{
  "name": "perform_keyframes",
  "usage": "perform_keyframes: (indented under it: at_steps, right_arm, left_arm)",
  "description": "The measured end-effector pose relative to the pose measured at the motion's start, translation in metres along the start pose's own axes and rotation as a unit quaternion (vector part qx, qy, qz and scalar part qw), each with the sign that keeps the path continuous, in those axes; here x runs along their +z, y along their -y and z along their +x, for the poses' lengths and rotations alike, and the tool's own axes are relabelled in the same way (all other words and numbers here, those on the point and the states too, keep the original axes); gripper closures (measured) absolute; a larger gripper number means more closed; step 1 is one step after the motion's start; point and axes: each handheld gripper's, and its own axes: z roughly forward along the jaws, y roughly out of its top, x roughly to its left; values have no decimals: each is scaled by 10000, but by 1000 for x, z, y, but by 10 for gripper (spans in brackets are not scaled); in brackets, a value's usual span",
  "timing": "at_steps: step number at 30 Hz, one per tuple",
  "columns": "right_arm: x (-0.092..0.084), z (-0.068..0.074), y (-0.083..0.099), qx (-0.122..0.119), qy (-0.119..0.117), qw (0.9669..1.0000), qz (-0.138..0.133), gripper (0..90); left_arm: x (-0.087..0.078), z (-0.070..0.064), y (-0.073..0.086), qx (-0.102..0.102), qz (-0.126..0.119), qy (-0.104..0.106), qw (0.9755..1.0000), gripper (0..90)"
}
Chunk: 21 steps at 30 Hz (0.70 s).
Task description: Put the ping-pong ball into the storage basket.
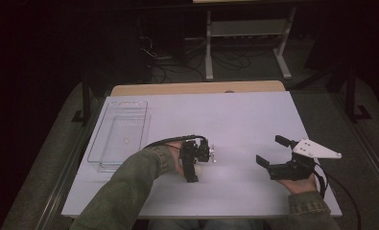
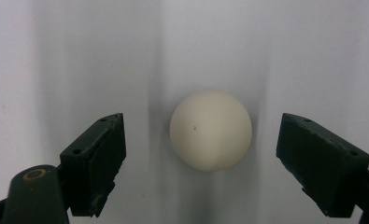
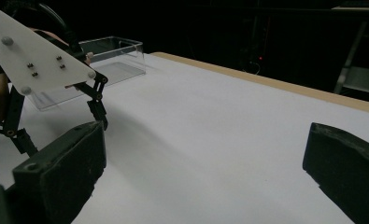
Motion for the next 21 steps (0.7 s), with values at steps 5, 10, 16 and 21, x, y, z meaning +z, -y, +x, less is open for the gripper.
perform_keyframes:
  at_steps: [5,10,16,21]
  right_arm:
    - [0,0,0,1,1,10000,2,0]
    - [0,0,0,-1,1,10000,1,0]
    - [0,0,0,0,-1,10000,0,0]
    - [0,0,0,2,-6,10000,7,0]
  left_arm:
    - [1,0,0,7,10,22,10000,214]
    - [3,0,-1,41,48,99,9999,267]
    - [5,0,-1,20,64,151,9999,315]
    - [6,1,-1,16,84,167,9998,356]
